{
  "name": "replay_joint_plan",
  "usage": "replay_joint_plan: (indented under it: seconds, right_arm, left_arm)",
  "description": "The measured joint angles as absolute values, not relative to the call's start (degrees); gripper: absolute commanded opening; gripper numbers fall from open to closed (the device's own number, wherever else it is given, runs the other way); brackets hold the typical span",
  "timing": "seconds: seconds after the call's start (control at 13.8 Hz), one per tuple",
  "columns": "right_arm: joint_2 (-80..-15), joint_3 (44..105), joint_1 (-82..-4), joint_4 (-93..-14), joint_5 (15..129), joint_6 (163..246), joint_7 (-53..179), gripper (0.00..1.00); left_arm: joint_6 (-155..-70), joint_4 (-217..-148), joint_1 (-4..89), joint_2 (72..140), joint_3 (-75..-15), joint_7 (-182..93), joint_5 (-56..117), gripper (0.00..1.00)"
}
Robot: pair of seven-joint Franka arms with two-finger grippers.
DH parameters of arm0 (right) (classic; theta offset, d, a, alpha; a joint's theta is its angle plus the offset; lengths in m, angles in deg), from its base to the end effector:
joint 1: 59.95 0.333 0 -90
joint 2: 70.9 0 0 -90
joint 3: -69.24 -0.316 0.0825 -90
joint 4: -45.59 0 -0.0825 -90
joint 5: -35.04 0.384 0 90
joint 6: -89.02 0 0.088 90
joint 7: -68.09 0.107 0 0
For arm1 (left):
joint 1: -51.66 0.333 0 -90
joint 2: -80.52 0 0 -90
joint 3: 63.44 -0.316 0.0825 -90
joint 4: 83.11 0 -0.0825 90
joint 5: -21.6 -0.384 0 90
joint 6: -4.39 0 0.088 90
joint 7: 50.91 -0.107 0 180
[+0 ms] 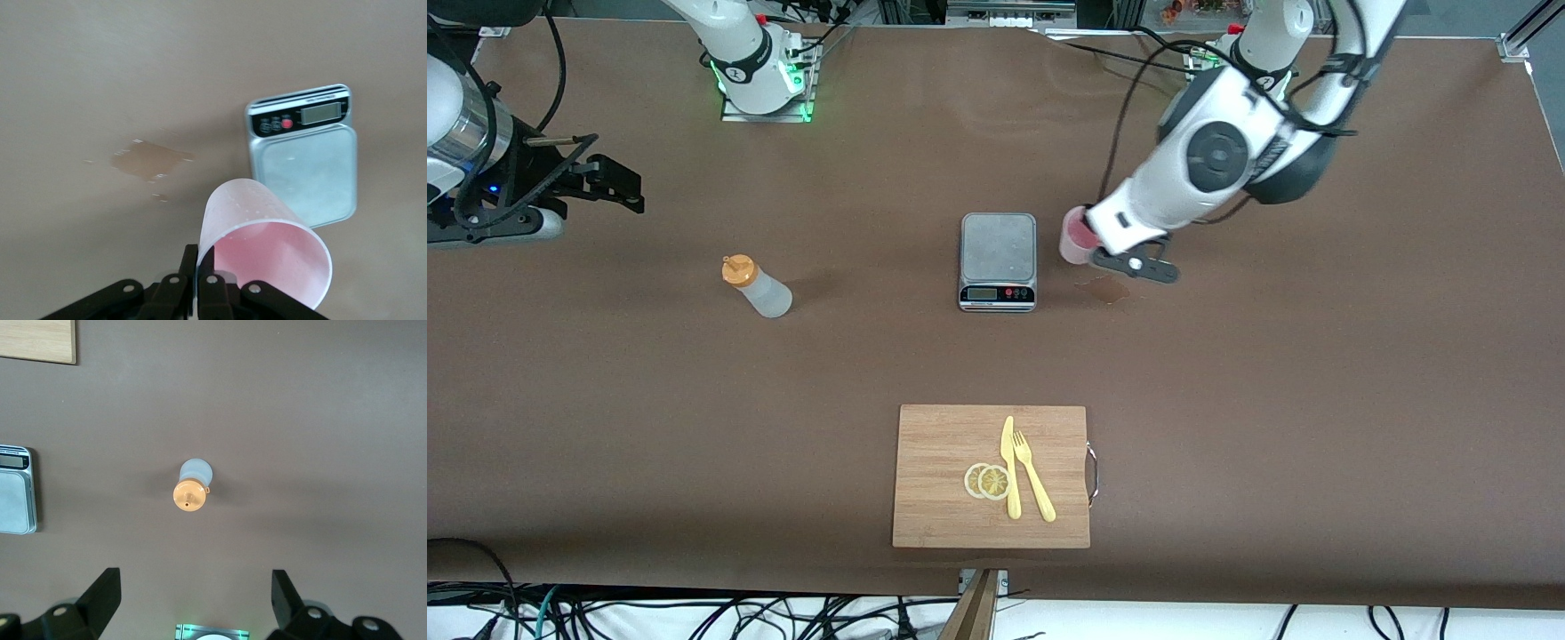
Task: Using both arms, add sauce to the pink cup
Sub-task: 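Carry the pink cup with the left gripper onto the scale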
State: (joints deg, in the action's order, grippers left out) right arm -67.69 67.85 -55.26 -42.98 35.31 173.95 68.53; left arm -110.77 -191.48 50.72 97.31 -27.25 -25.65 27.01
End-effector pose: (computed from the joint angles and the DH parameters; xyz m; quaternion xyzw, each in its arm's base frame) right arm 0.5579 0.0596 0.5977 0.9970 0.0492 -0.0598 0.0004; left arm 0.4852 -0.3509 0.3705 0.9872 -0.0749 -0.1176 0.0775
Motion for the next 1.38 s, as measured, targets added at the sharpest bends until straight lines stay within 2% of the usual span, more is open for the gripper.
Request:
replay_joint_plan:
  seconds: [0.44, 0.73, 0.8, 0.87, 1.24, 1.38]
  right_arm:
    - [-67.52, 68.48, -55.35, -42.99, 35.31, 173.81, 68.53, 1.0]
    - [-67.43, 68.85, -55.36, -42.98, 35.31, 173.79, 68.53, 1.0]
    - [-67.42, 68.97, -55.36, -42.99, 35.31, 173.75, 68.53, 1.0]
    - [-67.39, 69.06, -55.36, -42.99, 35.31, 173.64, 68.53, 1.0]
    - [-66.93, 69.08, -55.36, -42.99, 35.31, 173.38, 68.54, 1.0]
    - [-66.79, 69.08, -55.36, -42.99, 35.31, 173.39, 68.54, 1.0]
  left_arm:
    - [-111.69, -181.34, 38.5, 111.0, -27.39, -3.66, 15.67, 0.0]
    - [-115.01, -179.83, 36.03, 116.47, -27.55, 1.8, 10.64, 0.0]
    - [-115.06, -179.7, 35.71, 117.05, -27.55, 2.01, 10.62, 0.09]
    - [-115.06, -179.59, 35.55, 117.28, -27.55, 2.19, 10.62, 0.99]
    - [-114.86, -178.46, 35.69, 117.22, -27.64, 2.59, 10.62, 1.0]
    - [-112.38, -177.39, 36.0, 116.34, -27.64, 2.61, 10.62, 1.0]
